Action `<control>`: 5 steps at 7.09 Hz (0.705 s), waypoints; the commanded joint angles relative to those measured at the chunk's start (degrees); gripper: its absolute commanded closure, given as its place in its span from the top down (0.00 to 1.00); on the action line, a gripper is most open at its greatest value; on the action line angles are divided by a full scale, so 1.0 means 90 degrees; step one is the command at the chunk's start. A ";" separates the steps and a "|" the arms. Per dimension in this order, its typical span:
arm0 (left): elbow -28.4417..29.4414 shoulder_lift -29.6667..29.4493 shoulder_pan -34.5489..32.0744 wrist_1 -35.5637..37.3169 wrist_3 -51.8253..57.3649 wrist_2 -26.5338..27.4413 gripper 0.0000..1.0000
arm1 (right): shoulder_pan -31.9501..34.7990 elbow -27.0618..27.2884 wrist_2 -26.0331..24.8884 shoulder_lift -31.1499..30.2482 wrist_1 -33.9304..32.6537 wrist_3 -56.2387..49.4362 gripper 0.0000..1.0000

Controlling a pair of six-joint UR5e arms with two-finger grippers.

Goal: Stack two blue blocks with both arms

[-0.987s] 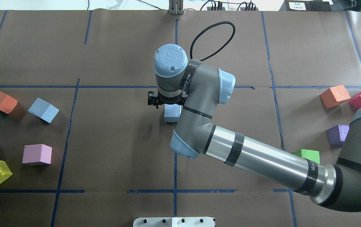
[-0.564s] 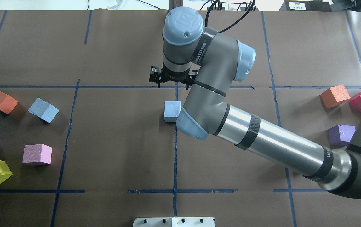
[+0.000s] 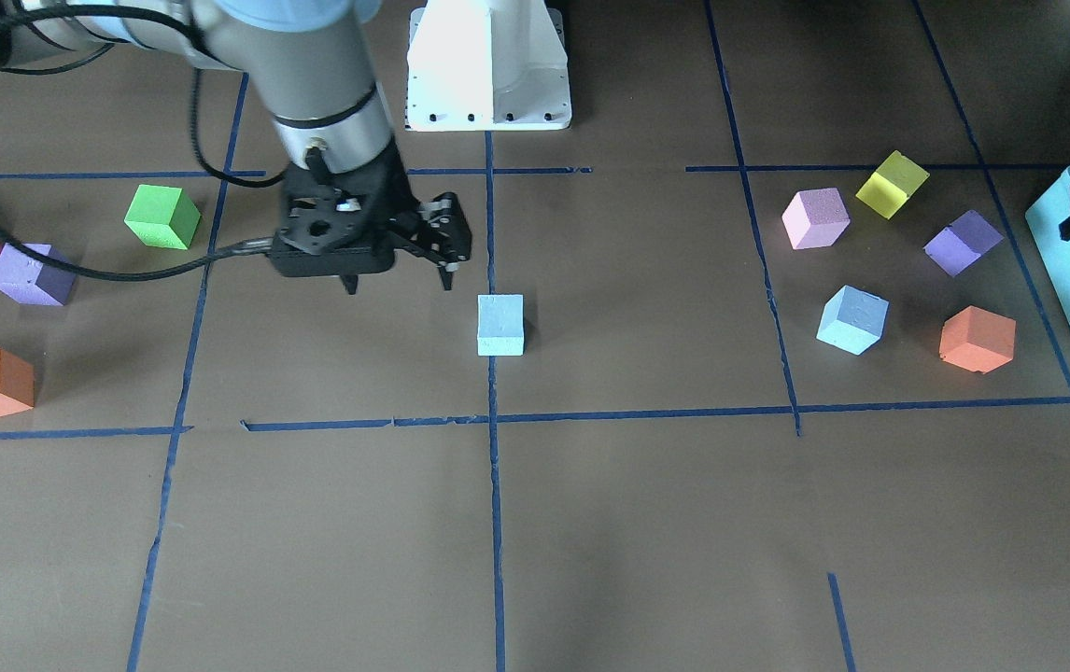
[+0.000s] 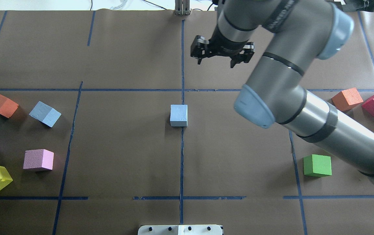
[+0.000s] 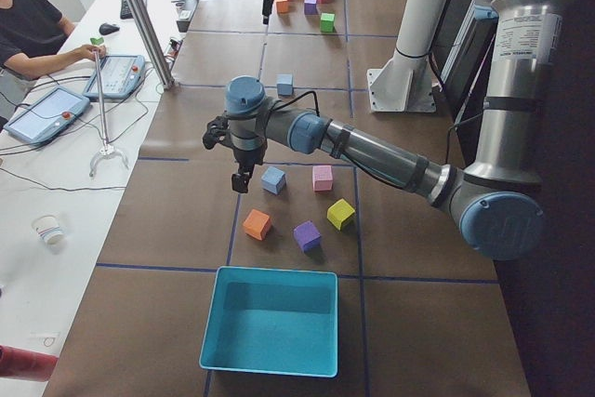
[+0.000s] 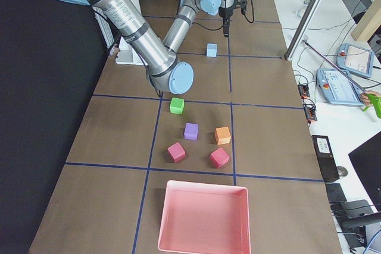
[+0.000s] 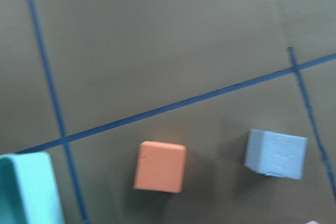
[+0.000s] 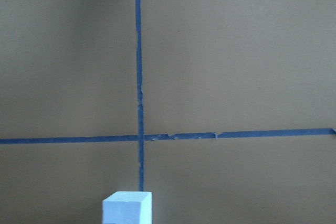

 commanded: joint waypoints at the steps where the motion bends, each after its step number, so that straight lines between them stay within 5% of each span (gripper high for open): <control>1: 0.0009 -0.0294 0.1034 -0.0302 -0.0749 0.0120 1.00 | 0.1083 0.0434 0.0714 -0.0967 -0.0121 -0.1629 0.99; 5: 0.1824 -0.0323 0.2168 -0.2898 -0.2389 0.0743 1.00 | 0.2229 0.0824 0.0826 -0.1680 -0.1157 -0.4239 0.99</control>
